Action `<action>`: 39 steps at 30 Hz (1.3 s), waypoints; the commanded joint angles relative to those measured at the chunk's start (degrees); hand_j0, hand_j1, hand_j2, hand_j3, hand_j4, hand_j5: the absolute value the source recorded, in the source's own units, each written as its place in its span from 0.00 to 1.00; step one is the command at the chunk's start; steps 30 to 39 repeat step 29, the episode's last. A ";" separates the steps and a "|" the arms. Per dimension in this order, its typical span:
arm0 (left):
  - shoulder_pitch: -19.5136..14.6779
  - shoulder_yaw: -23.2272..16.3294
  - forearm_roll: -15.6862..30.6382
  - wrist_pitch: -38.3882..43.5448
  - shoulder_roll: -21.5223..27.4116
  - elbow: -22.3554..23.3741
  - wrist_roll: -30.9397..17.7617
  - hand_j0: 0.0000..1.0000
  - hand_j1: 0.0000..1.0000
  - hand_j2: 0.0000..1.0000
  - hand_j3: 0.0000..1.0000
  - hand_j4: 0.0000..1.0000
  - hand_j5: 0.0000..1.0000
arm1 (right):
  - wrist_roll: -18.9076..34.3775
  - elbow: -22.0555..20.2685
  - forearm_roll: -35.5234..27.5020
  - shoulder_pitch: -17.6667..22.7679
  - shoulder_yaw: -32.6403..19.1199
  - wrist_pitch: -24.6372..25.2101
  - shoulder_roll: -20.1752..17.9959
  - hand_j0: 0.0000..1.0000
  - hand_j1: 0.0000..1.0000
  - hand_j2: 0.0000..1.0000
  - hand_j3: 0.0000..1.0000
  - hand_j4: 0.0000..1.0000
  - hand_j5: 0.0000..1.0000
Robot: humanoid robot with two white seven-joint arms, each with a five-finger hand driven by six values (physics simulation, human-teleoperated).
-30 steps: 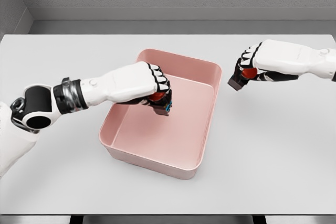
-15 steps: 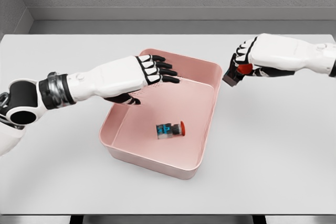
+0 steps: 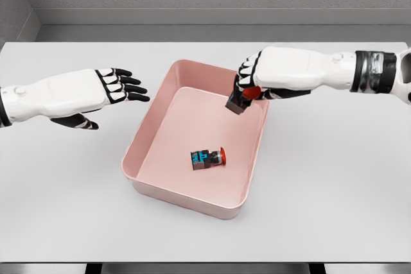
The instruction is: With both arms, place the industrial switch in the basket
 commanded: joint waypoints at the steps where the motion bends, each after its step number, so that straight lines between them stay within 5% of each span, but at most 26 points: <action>1: 0.00 -0.01 0.41 0.10 0.17 -0.03 0.03 1.00 1.00 1.00 1.00 1.00 1.00 | 0.25 0.00 -0.43 -0.09 2.04 0.15 2.06 0.45 0.45 0.45 0.45 0.45 0.45; 8: 0.00 -0.01 0.41 0.10 0.43 -0.03 0.11 1.00 1.00 1.00 1.00 1.00 1.00 | 1.75 0.00 -0.43 -1.76 4.15 0.15 5.05 0.46 0.46 0.46 0.46 0.46 0.46; 10: 0.00 -0.01 0.41 0.10 0.43 -0.03 0.11 1.00 1.00 1.00 1.00 1.00 1.00 | 1.75 0.09 -0.43 -2.37 4.06 0.15 5.49 0.62 0.62 0.62 0.62 0.62 0.62; 12: 0.00 0.08 0.41 0.10 0.52 -0.03 0.11 1.00 1.00 1.00 1.00 1.00 1.00 | 1.66 0.09 -0.43 -2.64 4.06 0.15 6.54 1.00 1.00 1.00 1.00 1.00 1.00; 20: -0.09 0.16 0.41 0.10 0.43 -0.03 0.11 1.00 1.00 1.00 1.00 1.00 1.00 | 1.75 1.32 -0.34 -3.43 2.66 0.15 5.58 1.00 1.00 1.00 1.00 1.00 1.00; 22: -0.09 0.16 0.41 0.10 0.43 -0.03 0.11 1.00 1.00 1.00 1.00 1.00 1.00 | 1.66 1.32 -0.43 -2.73 -0.50 0.15 1.62 1.00 1.00 1.00 1.00 1.00 1.00; 25: -0.09 0.16 0.41 0.10 0.43 -0.03 0.11 1.00 1.00 1.00 1.00 1.00 1.00 | 1.22 2.02 -0.60 3.86 -7.18 0.15 -5.94 1.00 1.00 1.00 1.00 1.00 1.00; 28: -0.09 0.16 0.49 0.10 0.43 -0.03 0.11 1.00 1.00 1.00 1.00 1.00 1.00 | 1.13 3.78 -0.87 11.33 -15.18 0.15 -8.58 1.00 1.00 1.00 1.00 1.00 1.00; 39: -0.09 0.16 0.49 0.10 0.43 -0.03 0.11 1.00 1.00 1.00 1.00 1.00 1.00 | 1.13 4.75 -0.95 12.83 -17.38 0.15 -8.84 1.00 1.00 1.00 1.00 1.00 1.00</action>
